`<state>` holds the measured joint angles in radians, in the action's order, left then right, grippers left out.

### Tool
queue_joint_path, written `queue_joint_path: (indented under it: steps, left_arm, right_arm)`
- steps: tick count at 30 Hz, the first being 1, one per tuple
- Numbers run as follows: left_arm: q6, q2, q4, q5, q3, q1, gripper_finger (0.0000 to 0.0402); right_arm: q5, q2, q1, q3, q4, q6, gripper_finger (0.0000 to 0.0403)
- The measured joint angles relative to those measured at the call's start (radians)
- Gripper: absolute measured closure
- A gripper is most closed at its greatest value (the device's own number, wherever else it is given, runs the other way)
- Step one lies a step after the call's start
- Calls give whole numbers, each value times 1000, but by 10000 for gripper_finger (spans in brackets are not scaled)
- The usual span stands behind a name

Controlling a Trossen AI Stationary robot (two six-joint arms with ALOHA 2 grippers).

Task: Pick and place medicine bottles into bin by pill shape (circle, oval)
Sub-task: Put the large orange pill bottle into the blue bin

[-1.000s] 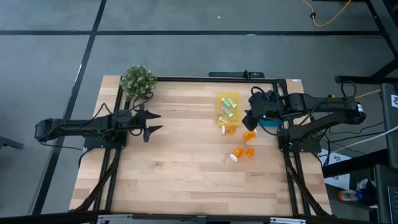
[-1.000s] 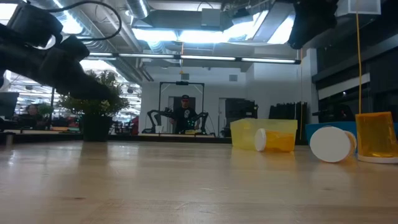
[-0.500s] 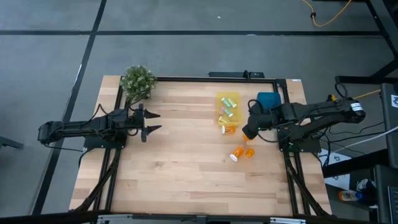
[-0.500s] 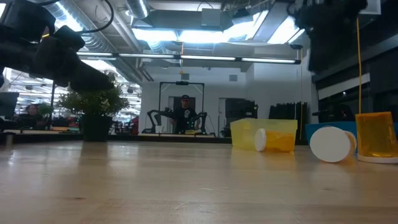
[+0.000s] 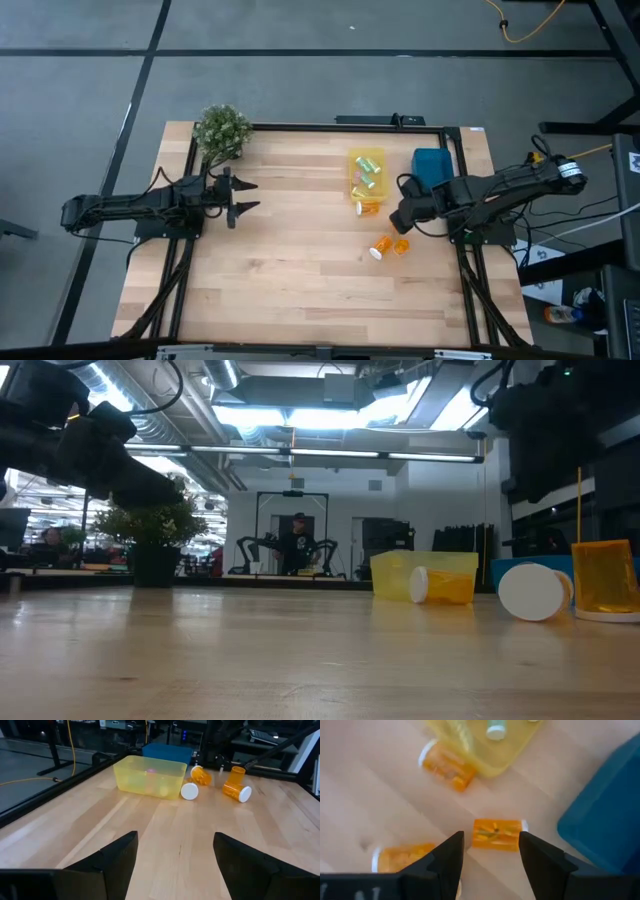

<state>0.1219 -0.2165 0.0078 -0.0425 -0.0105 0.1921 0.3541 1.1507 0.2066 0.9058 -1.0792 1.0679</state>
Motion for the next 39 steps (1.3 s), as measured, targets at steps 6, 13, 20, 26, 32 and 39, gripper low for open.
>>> queue_joint_path:
  steps: [6,13,20,26,32,39]
  left_arm:
    - [0,0,0,0,0,0,147]
    - [0,0,0,0,0,0,147]
    - [0,0,0,0,0,0,147]
    - [0,0,0,0,0,0,147]
    - [0,0,0,0,-1,0,147]
    - [0,0,0,0,-1,0,147]
  right_arm:
    - [-68,20,0,0,40,-291,210]
    - [-76,49,0,0,228,-496,210]
    - [-16,71,-7,0,235,-442,207]
    - [-3,126,-28,0,262,-500,165]
    - [21,215,-30,0,340,-695,136]
    - [-3,334,-30,0,319,-708,135]
